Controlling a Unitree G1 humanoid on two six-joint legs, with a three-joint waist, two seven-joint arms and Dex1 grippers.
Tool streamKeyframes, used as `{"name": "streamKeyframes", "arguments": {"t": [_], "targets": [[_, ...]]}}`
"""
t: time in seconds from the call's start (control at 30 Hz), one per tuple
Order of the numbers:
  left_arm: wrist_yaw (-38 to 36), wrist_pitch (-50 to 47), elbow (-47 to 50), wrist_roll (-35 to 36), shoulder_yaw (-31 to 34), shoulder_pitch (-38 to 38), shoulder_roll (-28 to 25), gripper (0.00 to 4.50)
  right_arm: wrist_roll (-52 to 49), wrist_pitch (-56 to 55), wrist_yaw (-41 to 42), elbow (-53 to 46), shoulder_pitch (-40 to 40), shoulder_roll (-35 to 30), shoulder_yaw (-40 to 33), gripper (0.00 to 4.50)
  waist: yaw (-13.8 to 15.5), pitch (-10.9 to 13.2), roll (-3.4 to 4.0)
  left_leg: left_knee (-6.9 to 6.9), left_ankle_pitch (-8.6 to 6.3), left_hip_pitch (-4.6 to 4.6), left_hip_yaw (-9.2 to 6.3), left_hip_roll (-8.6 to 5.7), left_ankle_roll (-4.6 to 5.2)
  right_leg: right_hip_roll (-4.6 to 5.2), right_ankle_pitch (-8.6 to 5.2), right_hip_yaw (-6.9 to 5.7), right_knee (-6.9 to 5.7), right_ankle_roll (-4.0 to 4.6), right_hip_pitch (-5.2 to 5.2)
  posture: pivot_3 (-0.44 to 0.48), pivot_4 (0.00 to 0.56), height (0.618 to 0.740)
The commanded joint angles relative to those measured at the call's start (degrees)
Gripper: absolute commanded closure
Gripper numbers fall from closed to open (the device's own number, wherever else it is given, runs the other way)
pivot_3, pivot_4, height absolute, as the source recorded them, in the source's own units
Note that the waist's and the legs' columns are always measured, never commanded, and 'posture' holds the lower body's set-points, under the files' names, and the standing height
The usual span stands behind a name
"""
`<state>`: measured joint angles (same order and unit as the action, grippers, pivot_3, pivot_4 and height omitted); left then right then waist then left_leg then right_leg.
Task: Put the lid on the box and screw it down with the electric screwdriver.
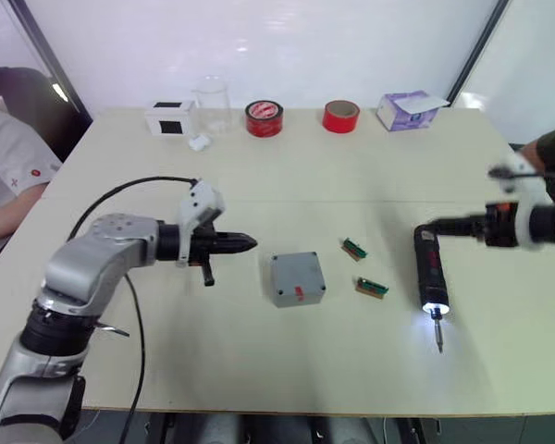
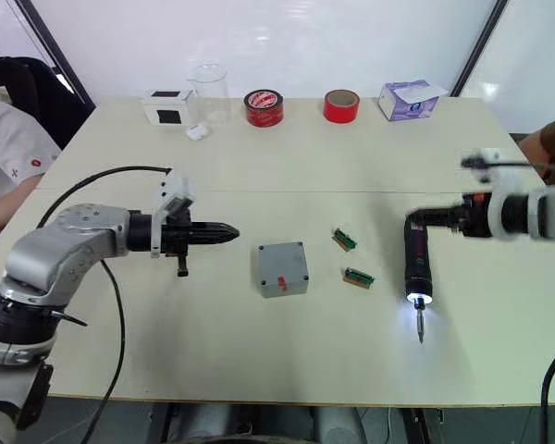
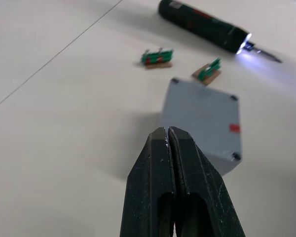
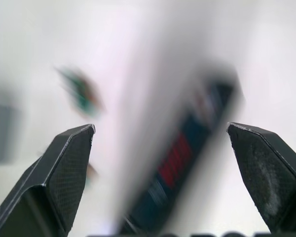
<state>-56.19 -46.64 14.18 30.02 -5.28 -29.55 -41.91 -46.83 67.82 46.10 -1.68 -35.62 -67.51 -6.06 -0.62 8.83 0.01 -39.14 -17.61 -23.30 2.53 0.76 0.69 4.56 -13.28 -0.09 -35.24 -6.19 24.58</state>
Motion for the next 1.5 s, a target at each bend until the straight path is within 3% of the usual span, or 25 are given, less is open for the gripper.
{"name": "streamKeyframes", "arguments": {"t": [0.03, 0.23, 0.57, 1.03, 1.3, 1.4, 1.5], "targets": [[1.4, 2.2, 0.1, -3.4, -2.8, 1.8, 0.4, 4.50, 2.5, -11.5, 4.9, -17.0, 6.8, 2.4, 1.5, 0.02, 0.3, 0.0, -0.06, -0.01, 0.00, -0.02, -0.04, 0.02, -0.01, 0.01, 0.00, -0.05, 0.00, 0.00, -0.03, 0.000, 0.150, 0.740], [4.6, 2.8, -0.4, -8.0, -8.9, 3.6, 4.5, 4.50, 10.8, -19.9, 5.7, -30.9, 17.9, 4.3, 11.5, 0.02, 1.4, 0.0, -0.07, -0.16, 0.01, -0.06, -0.01, -0.09, -0.02, 0.20, 0.01, -0.02, -0.04, 0.00, -0.06, 0.000, 0.150, 0.740], [5.9, 4.6, -2.1, -13.6, -14.8, 1.0, 7.8, 4.50, 19.3, -21.5, 2.6, -29.9, 18.7, 11.8, 19.9, 0.02, 1.3, 0.0, -0.09, -0.19, 0.02, 0.01, -0.03, -0.15, -0.04, 0.12, 0.01, -0.01, -0.10, 0.01, -0.09, 0.000, 0.150, 0.740], [10.4, 12.4, -16.0, -19.0, -13.0, -6.6, 16.9, 4.50, 9.3, -8.7, -1.2, -35.7, 17.4, 22.9, 16.5, 0.02, 1.3, 0.0, -0.09, -0.21, 0.03, 0.01, -0.07, -0.16, -0.04, 0.12, 0.02, -0.04, -0.12, 0.01, -0.11, 0.000, 0.150, 0.740], [8.1, 12.5, -14.9, -21.2, -12.6, -5.0, 10.7, 4.50, 11.4, -9.4, 0.1, -35.7, 17.0, 16.0, 14.4, 0.02, 1.3, 0.0, -0.09, -0.21, 0.03, 0.01, -0.06, -0.15, -0.04, 0.13, 0.02, -0.04, -0.12, 0.01, -0.11, 0.000, 0.150, 0.740], [2.5, 8.9, -6.9, -18.6, -13.0, 0.0, 4.3, 4.50, 19.2, -16.7, 1.3, -29.5, 14.8, 13.6, 18.4, 0.02, 0.8, 0.0, -0.09, -0.21, 0.02, 0.01, -0.06, -0.14, -0.04, 0.11, 0.02, -0.04, -0.11, 0.01, -0.10, 0.000, 0.150, 0.740], [-1.3, 5.3, 0.3, -15.0, -13.8, 3.7, 1.8, 4.50, 23.7, -21.4, 2.2, -25.6, 13.1, 14.7, 21.9, 0.02, 0.8, 0.0, -0.09, -0.19, 0.02, 0.03, -0.03, -0.10, -0.04, 0.11, 0.01, -0.03, -0.11, 0.01, -0.10, 0.000, 0.150, 0.740]]}}
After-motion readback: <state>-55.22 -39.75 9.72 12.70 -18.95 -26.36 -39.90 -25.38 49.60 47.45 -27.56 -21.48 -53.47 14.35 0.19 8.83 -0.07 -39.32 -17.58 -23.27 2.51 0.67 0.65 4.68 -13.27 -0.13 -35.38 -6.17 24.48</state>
